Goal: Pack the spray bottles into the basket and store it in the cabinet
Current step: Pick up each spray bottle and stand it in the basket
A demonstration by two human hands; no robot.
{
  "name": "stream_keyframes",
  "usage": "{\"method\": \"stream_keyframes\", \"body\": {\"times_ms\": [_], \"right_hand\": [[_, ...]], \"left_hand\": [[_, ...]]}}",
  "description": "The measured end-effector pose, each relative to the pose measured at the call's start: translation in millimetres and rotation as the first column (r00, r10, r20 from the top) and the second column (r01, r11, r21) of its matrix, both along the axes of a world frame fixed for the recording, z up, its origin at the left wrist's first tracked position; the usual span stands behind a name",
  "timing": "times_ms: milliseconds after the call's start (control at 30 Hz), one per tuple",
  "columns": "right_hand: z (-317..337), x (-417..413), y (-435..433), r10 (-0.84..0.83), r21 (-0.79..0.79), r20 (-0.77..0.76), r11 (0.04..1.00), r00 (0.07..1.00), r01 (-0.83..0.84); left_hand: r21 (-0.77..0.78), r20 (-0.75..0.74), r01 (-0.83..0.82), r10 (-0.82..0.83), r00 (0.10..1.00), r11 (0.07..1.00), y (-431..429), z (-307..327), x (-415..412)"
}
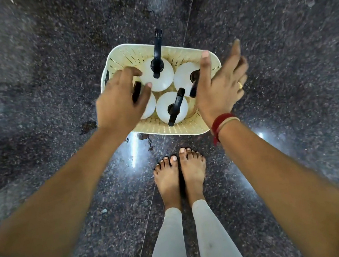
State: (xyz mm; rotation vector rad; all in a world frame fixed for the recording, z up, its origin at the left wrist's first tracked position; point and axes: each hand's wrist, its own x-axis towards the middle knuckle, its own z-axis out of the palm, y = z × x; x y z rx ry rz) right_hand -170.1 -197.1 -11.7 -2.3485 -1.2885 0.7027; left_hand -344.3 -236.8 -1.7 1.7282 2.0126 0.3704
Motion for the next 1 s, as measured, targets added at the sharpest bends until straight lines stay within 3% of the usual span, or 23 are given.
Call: {"method": "stream_keyframes", "body": {"times_ms": [100, 267, 367, 433, 467, 633, 767, 867, 933, 1000], "right_hand": [[3, 17, -5, -0.008, 0.100, -0.033, 0.995, 0.999, 0.011], [-10, 41, -9, -0.075, 0.086, -0.015, 0.993, 0.997, 0.076], [-24, 51, -12, -0.153, 0.006, -0.057, 0.988, 0.987, 0.153], [-35, 58, -15, -0.187, -0.139, -0.122, 0.976, 0.975, 0.169], [-39, 61, -18, -0.186, -0.212, -0.164, 0.966, 0.969, 0.149], [-54, 58, -24, -0.239, -0.359, -0.432, 0.930, 0.870, 0.077], [-64, 55, -21, -0.289, -0.410, -0.457, 0.908, 0.841, 0.089], [-69, 55, -17, -0.393, -0.505, -0.467, 0.854, 0.792, 0.126], [-70, 55, -13, -0.387, -0.476, -0.505, 0.870, 0.771, 0.125], [-68, 58, -10, -0.227, -0.339, -0.479, 0.939, 0.848, 0.060]], "left_hand": [[0.050, 0.070, -0.020, 0.016, 0.997, 0.999, 9, 13, -9], [0.095, 0.058, -0.129, 0.124, 0.991, 0.987, 15, 14, -10], [-0.142, -0.055, -0.186, 0.180, 0.982, 0.972, 13, 0, -8], [-0.401, -0.166, -0.164, 0.104, 0.981, 0.902, 5, -11, 2], [-0.455, -0.164, -0.144, 0.076, 0.984, 0.879, 0, -17, 7], [-0.332, -0.116, -0.102, 0.067, 0.991, 0.938, -6, -34, 7], [-0.358, -0.113, 0.051, -0.098, 0.989, 0.932, -3, -31, -1], [-0.307, -0.223, 0.114, -0.188, 0.956, 0.945, 0, -24, -13], [-0.169, -0.275, 0.065, -0.111, 0.955, 0.983, 3, -21, -25], [-0.050, -0.257, -0.100, 0.084, 0.963, 0.994, 9, -24, -35]]}}
